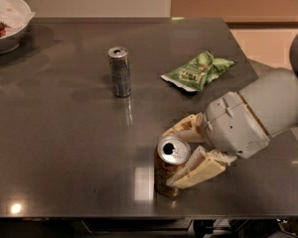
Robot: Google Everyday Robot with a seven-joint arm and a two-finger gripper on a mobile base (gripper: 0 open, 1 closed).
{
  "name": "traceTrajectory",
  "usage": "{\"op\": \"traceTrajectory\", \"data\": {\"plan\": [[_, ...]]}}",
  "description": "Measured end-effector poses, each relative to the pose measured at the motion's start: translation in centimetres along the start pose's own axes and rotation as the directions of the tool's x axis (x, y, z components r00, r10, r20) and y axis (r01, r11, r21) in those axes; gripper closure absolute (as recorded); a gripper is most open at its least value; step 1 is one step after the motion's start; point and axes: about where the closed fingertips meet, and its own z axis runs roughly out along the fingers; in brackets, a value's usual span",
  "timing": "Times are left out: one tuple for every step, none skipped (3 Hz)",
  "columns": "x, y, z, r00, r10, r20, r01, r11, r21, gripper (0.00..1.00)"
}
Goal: Knock orange can over
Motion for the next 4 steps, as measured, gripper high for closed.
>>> {"op": "traceTrajectory", "data": {"plan": [[-0.1,-0.9,-0.8,1.0,0.004,-0.028,-0.004,0.9999,0.017,0.88],[0.2,-2.7,-1.8,0.995,0.024,-0.098,-0.02,0.9989,0.042,1.0],[1.0,-4.8,-2.7,0.976,0.047,-0.212,-0.035,0.9976,0.059,1.0],[2.1,-5.8,-2.5,0.937,0.057,-0.344,-0.044,0.9979,0.047,1.0]]}}
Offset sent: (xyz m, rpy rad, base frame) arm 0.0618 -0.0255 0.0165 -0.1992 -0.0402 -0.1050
